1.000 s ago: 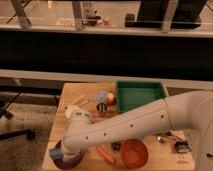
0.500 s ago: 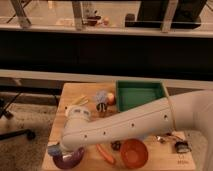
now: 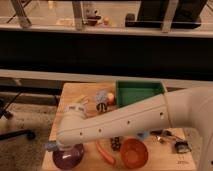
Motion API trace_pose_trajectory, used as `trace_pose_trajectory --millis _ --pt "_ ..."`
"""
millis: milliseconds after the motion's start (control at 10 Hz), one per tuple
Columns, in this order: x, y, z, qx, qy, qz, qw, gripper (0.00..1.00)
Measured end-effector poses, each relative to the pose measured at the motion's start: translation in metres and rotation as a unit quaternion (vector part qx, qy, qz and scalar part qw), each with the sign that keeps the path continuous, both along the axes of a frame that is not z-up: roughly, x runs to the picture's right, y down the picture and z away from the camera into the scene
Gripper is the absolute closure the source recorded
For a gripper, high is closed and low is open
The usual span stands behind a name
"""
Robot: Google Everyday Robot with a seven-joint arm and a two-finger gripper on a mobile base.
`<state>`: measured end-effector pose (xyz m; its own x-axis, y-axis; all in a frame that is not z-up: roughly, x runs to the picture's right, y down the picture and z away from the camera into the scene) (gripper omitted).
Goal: Place sponge in table surface
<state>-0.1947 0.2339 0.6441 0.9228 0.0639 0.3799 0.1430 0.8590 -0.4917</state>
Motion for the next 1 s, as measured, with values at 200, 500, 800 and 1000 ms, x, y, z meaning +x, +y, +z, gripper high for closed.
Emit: trace_pose_trajectory --millis 200,500,800,1000 --pt "-0.002 -0.013 0.002 0.009 0.001 -0.004 1.0000 1.00" --pt "0.000 -0.038 0.005 0.016 0.001 -0.010 0.9998 1.00" --pt "0.009 -0.066 0.028 0.016 0.007 -0.003 0.9998 1.00" --pt "0.011 -0.071 0.040 0.011 0.012 -0.001 0.9999 1.00"
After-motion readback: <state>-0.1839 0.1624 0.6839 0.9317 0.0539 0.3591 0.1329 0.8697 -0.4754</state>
